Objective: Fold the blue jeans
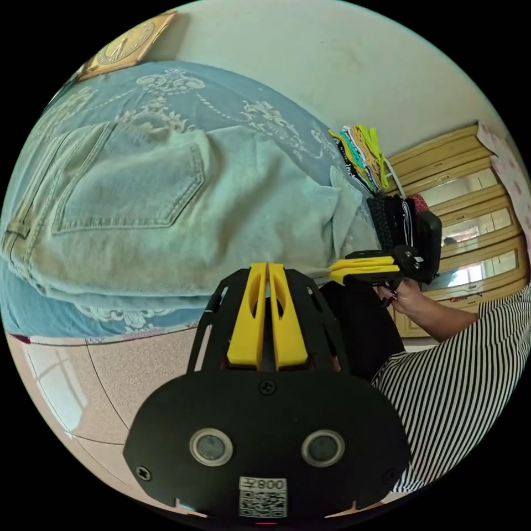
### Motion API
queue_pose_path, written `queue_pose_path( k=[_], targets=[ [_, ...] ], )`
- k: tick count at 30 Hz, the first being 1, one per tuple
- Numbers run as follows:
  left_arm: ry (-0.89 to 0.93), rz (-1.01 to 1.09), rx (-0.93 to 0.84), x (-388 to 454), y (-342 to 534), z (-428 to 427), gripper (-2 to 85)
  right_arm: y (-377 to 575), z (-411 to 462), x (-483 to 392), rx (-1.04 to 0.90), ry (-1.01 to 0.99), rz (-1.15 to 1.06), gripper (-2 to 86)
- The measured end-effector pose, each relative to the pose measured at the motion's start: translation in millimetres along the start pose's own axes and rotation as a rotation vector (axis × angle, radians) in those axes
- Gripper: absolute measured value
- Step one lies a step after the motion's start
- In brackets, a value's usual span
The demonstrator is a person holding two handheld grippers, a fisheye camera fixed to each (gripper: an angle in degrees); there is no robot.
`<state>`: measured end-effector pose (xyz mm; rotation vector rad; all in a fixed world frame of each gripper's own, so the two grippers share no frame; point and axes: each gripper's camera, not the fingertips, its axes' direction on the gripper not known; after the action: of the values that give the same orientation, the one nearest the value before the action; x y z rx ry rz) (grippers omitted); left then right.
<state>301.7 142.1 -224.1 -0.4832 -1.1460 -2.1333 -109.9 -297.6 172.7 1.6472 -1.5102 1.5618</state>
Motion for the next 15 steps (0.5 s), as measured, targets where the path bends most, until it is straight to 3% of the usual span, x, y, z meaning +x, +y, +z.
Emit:
queue_pose_path(
  k=[2, 7, 15],
  targets=[
    [0.002, 0.105, 0.038, 59.5, -23.2, 11.1, 1.2, 17.6, -12.1, 35.6, 0.103, -0.133, 0.097, 1.5],
    [0.000, 0.350, -0.041, 184.8, -84.3, 78.3, 1.6, 64.1, -32.8, 128.4, 0.274, -0.227, 0.324, 2.9],
    [-0.074, 0.444, -0.242, 305.2, -161.6, 194.6, 2.1, 65.8, -22.4, 289.5, 0.280, -0.074, 0.605, 7.8]
  ],
)
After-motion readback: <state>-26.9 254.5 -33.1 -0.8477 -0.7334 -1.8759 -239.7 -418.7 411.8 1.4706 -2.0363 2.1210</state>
